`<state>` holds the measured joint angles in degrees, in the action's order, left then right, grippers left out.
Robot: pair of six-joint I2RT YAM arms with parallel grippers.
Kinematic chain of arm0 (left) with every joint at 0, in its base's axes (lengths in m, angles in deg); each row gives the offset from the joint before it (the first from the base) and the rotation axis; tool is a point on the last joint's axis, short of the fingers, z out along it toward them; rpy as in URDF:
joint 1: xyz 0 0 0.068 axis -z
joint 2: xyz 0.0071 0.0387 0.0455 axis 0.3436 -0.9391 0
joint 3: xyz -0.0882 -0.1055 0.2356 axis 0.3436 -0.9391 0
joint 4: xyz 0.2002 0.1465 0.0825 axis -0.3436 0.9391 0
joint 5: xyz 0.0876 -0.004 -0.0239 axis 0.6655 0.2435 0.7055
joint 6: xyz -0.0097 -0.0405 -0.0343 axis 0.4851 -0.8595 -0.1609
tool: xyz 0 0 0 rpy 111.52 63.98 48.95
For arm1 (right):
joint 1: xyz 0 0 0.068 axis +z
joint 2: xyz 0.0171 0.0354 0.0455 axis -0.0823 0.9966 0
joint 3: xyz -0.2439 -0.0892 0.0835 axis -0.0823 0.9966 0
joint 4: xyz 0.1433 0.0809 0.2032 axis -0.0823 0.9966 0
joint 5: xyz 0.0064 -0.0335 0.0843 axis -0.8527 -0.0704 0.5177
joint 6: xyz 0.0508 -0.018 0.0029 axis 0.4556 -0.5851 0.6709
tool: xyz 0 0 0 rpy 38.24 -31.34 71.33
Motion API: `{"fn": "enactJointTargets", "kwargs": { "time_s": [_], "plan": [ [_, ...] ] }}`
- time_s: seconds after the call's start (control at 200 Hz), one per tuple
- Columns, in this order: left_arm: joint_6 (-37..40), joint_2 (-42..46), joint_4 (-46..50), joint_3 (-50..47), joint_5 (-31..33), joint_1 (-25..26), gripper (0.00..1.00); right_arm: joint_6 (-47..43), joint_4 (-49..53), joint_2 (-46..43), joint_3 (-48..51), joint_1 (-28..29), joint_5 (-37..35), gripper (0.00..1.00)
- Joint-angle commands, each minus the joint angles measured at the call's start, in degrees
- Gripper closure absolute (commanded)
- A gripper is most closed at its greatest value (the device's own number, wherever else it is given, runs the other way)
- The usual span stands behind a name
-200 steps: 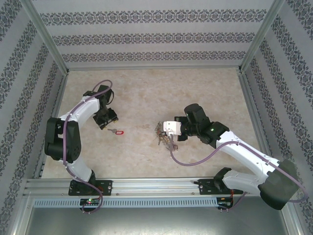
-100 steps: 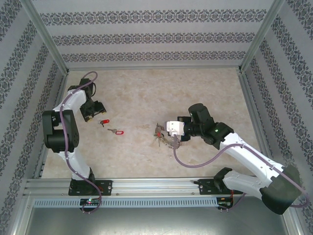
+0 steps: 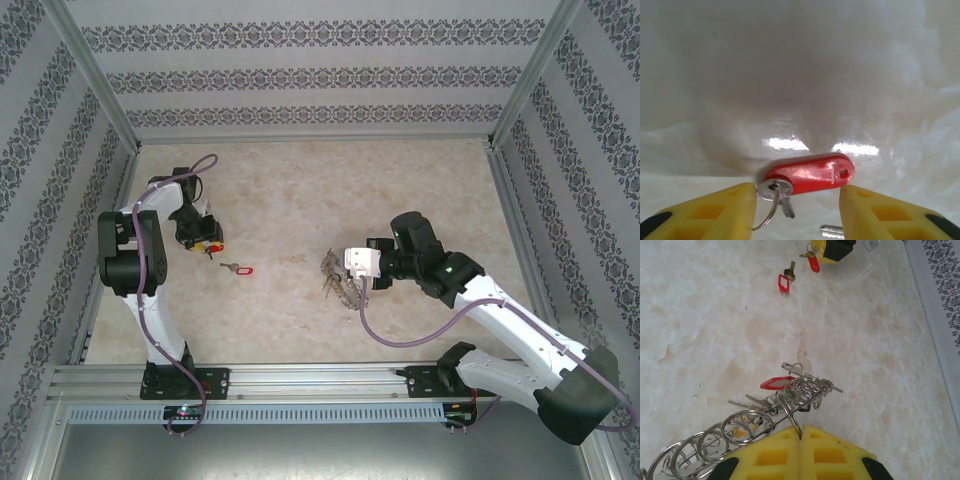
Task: Put the keys on the keyring
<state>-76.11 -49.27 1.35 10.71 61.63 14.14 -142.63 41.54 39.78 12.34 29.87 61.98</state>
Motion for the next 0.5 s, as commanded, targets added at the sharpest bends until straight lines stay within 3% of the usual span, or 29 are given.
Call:
{"fn": "enactJointTargets", "kwargs": {
  "time_s": [0.0, 0.055, 0.13, 0.2, 0.325, 0.495],
  "plan": [
    [0.91, 1.0, 2.63, -1.48, -2.74, 0.59, 0.57, 0.21, -0.99, -1.64, 0.08, -0.86, 1.59, 1.0],
    [0.12, 1.17, 2.09, -2.11, -3.96, 0.76, 0.63, 0.23, -1.16, -1.7, 0.17, -1.01, 1.61, 1.0],
    [-1.72, 0.93, 1.73, -2.18, -6.35, 1.23, 0.82, 0.33, -1.24, -1.86, 0.27, -1.01, 1.56, 1.0],
    [-3.8, 1.0, 1.45, -2.35, -7.49, 2.13, 0.82, 0.36, -1.1, -1.86, 0.29, -1.12, 1.56, 1.0],
    [-5.28, 1.67, 2.45, -1.44, -1.78, 4.1, 0.77, 0.33, -0.9, -2.1, 0.29, -1.19, 1.7, 1.0],
    [-7.07, 2.18, 2.33, -1.47, -3.94, 4.15, 0.73, 0.45, -1.18, -2.76, 1.14, -1.32, 1.6, 1.0]
  ]
}}
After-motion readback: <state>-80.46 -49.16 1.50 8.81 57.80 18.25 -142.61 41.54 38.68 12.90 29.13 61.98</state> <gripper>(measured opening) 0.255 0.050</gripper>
